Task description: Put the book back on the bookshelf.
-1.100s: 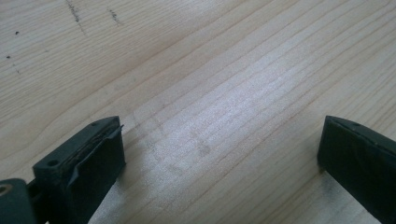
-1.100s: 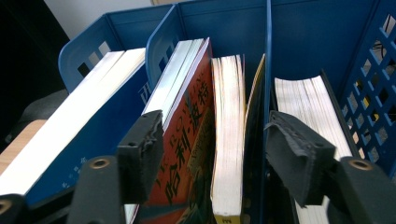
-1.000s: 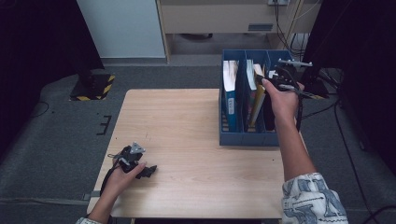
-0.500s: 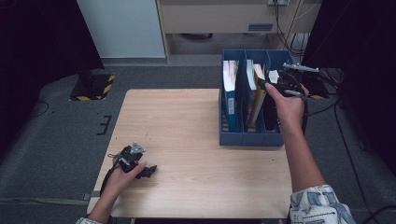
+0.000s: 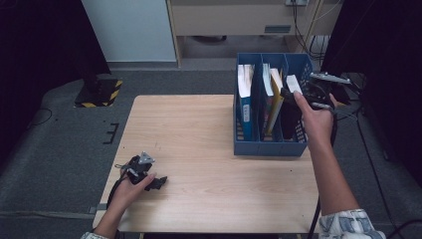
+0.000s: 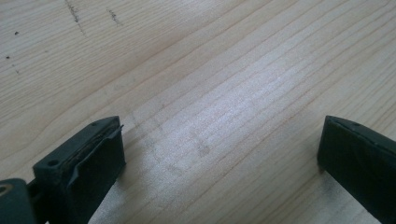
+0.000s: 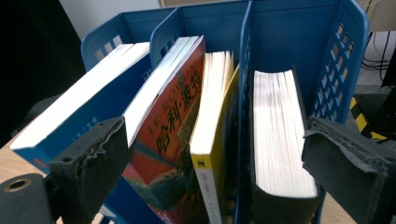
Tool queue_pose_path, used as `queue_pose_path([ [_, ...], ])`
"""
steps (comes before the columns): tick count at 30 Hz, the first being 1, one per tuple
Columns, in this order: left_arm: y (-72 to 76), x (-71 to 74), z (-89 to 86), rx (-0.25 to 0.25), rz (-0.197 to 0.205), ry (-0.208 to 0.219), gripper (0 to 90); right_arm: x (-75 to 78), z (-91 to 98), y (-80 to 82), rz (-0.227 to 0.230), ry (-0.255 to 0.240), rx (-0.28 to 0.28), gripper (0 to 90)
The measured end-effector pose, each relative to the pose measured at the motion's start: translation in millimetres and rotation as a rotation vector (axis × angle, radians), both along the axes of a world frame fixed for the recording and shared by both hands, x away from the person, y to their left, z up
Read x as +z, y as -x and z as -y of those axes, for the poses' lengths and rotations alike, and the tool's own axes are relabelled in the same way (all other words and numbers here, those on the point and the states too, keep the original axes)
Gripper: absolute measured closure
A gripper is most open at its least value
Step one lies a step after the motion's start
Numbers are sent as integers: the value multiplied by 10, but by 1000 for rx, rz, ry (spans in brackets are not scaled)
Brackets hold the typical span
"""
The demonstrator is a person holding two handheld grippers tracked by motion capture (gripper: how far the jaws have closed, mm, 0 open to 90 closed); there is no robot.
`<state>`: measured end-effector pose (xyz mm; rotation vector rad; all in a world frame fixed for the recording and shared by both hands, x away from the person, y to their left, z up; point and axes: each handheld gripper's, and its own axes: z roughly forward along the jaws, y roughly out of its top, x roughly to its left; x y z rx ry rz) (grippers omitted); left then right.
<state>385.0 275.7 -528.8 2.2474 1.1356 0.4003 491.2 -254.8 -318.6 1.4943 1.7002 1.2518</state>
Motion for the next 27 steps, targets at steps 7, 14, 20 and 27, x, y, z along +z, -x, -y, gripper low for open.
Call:
queue_pose_path([
  [7, 2, -1, 2, 2, -1, 3, 0, -34, 16, 105, 2, 11, 15, 77],
  [14, 0, 0, 1, -3, -2, -1, 0, -67, 20, 216, 4, 27, 37, 76],
  [20, 1, 0, 3, -2, -3, 1, 0, -137, 19, 289, -4, 25, 51, 76],
  [27, 1, -1, 4, -3, -3, 1, 0, -216, -1, 351, -14, 27, 62, 75],
])
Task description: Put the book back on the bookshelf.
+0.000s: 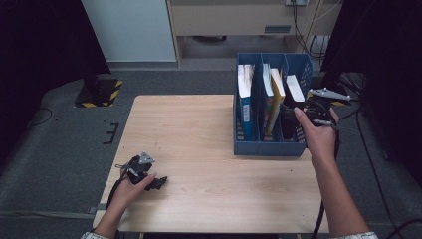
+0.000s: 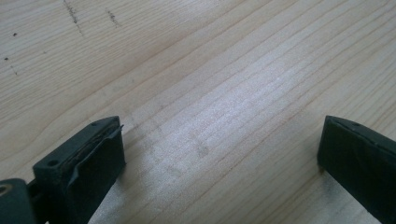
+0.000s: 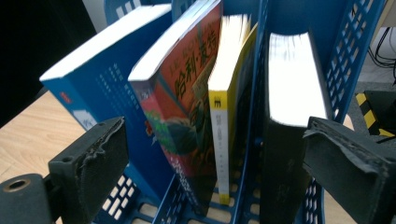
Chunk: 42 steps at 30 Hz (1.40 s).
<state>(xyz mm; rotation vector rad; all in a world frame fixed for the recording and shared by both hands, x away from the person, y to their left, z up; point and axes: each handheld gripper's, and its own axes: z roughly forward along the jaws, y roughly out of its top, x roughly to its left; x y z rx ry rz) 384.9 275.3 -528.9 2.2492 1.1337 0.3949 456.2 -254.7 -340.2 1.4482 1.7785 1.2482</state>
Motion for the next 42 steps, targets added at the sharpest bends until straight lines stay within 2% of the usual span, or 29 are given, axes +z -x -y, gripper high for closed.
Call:
queue_pose_path([
  [25, 2, 1, 3, -1, 1, -1, 0, -296, -171, 300, -35, 14, 75, 76],
  [42, 5, 0, 3, -4, 2, -1, 0, -587, -364, 483, -96, 23, 143, 75],
])
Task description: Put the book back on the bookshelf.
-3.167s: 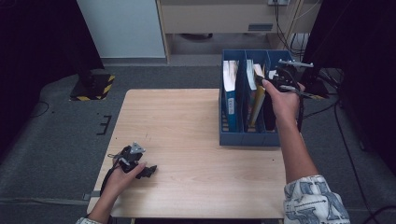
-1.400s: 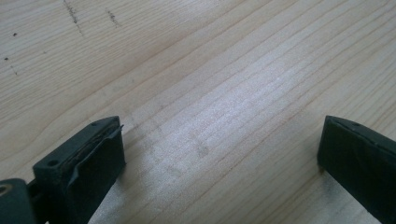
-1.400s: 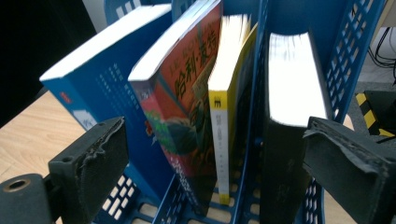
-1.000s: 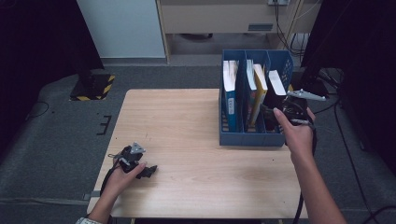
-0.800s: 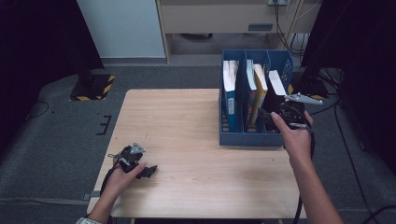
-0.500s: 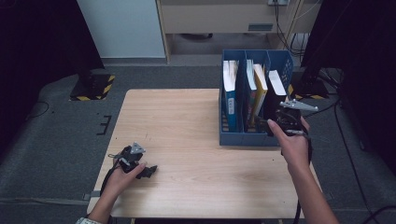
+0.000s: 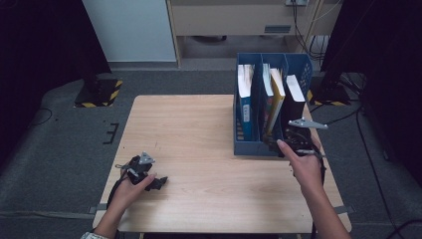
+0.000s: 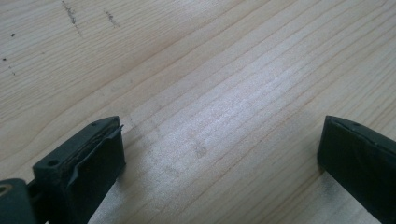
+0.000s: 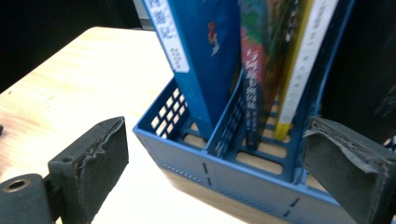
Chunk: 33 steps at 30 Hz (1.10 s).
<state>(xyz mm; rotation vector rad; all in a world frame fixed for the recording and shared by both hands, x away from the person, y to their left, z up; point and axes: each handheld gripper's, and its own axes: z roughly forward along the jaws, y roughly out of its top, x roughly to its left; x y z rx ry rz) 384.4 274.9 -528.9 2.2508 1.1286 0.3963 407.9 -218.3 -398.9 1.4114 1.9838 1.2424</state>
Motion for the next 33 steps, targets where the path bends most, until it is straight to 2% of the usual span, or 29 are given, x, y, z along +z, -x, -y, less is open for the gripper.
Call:
queue_pose_path([
  [17, 1, -1, 0, 0, 2, 1, 0, -350, -270, 169, -51, 5, 66, 75],
  [23, 1, -1, -1, -1, 2, 1, 0, -449, -338, 202, -54, 25, 83, 72],
  [29, 1, -1, -1, -1, 2, 1, 0, -561, -420, 235, -80, 37, 102, 72],
  [33, 1, -2, 0, -2, 3, 1, 0, -650, -498, 258, -86, 62, 123, 68],
])
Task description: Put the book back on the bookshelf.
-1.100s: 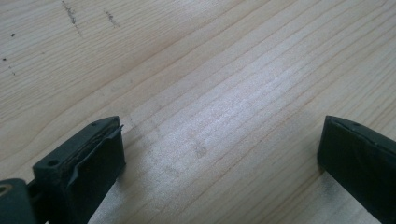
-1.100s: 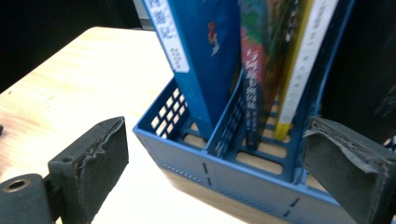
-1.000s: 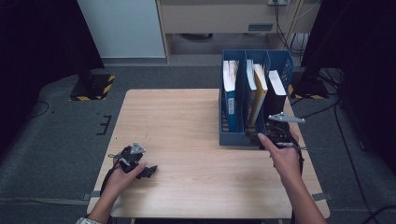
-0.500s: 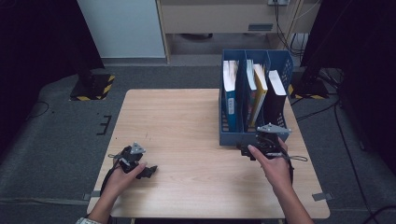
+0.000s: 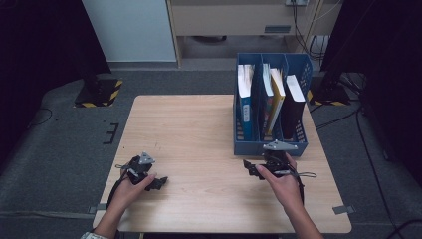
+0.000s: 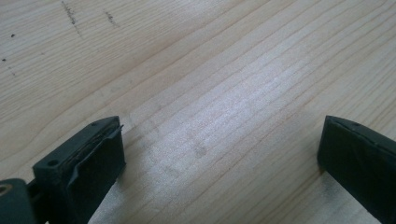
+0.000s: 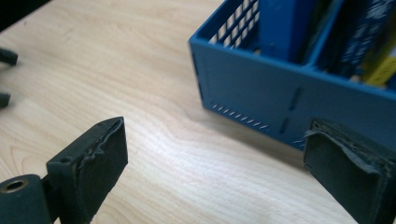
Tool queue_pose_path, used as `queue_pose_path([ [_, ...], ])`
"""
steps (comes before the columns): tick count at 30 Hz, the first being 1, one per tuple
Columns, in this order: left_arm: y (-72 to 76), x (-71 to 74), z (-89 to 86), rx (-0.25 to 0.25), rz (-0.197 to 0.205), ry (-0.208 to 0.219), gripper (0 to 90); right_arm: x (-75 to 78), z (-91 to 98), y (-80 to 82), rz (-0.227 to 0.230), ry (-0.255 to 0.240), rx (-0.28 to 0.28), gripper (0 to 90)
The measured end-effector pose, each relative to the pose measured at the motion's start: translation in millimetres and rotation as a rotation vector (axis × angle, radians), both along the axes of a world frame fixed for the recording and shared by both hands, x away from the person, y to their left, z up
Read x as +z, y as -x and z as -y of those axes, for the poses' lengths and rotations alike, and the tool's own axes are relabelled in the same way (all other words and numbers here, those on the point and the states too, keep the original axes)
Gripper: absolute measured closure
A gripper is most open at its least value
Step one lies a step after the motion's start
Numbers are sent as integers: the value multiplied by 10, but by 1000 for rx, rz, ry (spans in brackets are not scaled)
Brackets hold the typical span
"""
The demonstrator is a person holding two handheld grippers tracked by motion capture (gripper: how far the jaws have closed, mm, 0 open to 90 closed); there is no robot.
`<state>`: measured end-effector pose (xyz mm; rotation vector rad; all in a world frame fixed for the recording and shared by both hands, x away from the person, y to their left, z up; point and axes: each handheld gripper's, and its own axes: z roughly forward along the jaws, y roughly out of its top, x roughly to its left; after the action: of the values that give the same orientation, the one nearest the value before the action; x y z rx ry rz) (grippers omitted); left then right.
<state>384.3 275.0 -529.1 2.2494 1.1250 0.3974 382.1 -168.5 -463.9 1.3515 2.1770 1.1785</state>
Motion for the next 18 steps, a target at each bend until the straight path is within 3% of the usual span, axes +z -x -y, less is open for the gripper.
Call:
queue_pose_path([
  [18, 2, -1, 4, -5, 0, 1, 0, -326, -615, 24, -45, 63, 130, 64],
])
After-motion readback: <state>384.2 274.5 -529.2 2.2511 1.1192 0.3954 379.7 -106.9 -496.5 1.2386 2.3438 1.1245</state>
